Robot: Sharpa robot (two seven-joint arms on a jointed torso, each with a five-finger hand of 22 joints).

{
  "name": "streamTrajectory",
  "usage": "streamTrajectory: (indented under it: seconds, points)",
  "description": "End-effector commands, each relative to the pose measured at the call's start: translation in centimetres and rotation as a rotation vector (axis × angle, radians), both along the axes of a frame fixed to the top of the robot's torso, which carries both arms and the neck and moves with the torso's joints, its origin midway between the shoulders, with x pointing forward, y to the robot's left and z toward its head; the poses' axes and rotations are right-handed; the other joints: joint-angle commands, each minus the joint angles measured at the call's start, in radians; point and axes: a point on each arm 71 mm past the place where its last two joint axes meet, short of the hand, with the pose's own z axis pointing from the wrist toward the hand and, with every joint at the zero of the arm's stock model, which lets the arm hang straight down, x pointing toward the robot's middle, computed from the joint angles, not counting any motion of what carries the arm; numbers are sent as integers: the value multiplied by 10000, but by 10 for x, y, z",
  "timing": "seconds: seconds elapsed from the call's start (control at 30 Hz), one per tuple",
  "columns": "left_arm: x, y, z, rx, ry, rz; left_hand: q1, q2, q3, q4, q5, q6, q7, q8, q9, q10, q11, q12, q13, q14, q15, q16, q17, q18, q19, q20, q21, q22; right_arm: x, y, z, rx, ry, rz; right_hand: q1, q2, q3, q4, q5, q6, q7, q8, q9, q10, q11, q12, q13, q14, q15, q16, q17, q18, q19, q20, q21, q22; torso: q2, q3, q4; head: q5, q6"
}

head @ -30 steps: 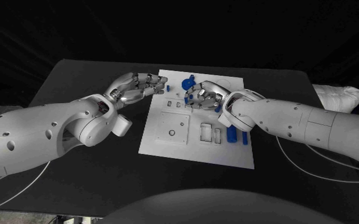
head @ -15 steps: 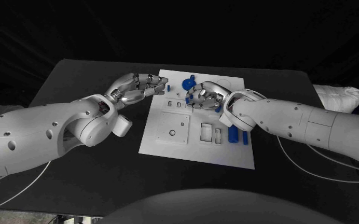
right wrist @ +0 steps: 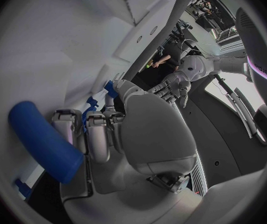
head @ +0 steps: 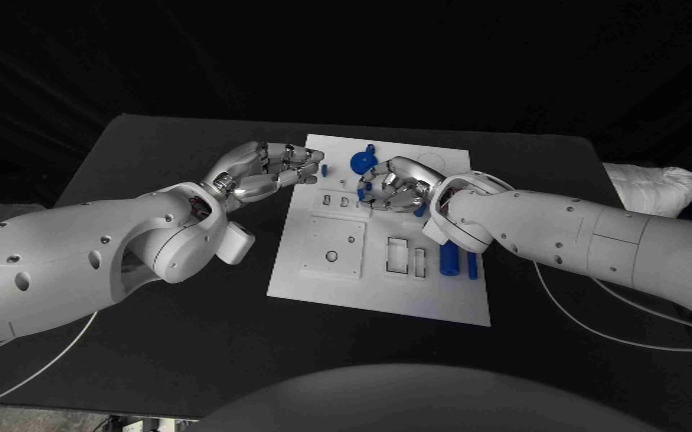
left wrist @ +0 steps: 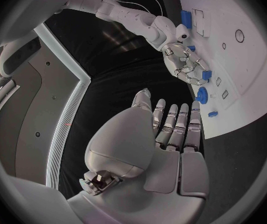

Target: Assemble the parts on the task board

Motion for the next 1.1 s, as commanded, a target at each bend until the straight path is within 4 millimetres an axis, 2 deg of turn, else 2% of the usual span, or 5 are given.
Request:
streamTrajectory:
  seconds: [0.03,1.1]
  points:
    - [-1,-2,0,-69,19,-210,109,-25,70,14,37,24,281,21,-14,14,50,49,-10,61,18,58,14,-44,35,-9,6,-10,-1,-2,-5,-304,235,71,47,37,0,-63,57,-54,14,-41,-9,1050,92,39,2634,1044,42,35,2629,-150,12,59,-30,2177,1,-1,4,-2,2]
    - [-1,-3,0,-60,45,-222,103,-23,73,22,34,23,286,20,-14,8,53,52,-11,67,23,72,14,-49,40,-10,7,-11,0,-3,-8,-742,504,53,85,-17,124,-235,81,-270,65,-123,-95,1048,139,37,2633,902,83,-117,2477,-66,-277,95,-329,2063,-2,0,-1,-1,2]
